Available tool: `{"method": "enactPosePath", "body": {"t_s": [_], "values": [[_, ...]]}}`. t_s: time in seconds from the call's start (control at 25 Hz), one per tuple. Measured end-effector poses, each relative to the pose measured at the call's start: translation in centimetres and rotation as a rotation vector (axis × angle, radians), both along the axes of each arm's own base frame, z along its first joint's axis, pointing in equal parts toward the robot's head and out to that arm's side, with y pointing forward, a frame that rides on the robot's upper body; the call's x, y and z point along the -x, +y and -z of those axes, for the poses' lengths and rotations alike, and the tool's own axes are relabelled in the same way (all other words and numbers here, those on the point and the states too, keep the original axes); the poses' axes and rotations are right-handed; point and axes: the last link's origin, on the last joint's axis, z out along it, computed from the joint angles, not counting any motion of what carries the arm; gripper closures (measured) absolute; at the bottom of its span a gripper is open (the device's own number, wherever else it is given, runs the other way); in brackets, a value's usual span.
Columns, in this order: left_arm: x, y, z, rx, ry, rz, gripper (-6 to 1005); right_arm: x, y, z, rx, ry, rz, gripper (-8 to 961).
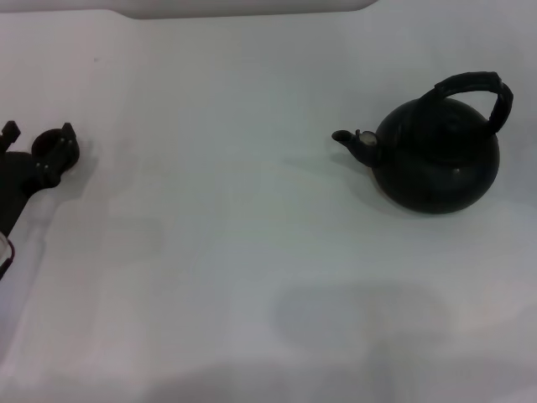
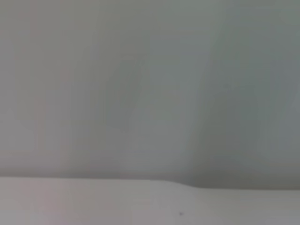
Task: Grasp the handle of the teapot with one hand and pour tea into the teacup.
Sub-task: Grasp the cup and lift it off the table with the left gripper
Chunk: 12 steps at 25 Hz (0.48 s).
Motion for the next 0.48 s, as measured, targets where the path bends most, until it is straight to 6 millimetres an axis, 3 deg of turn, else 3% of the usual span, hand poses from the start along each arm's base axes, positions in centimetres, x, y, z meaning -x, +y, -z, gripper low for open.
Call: {"method": "enactPosePath", "body": {"t_s": [0.48], "values": [[0.44, 0.00, 0.30, 0.025, 0.013, -0.029, 130, 0.21, 0.13, 0.17, 0.009, -0.004, -0.010, 211]]}}
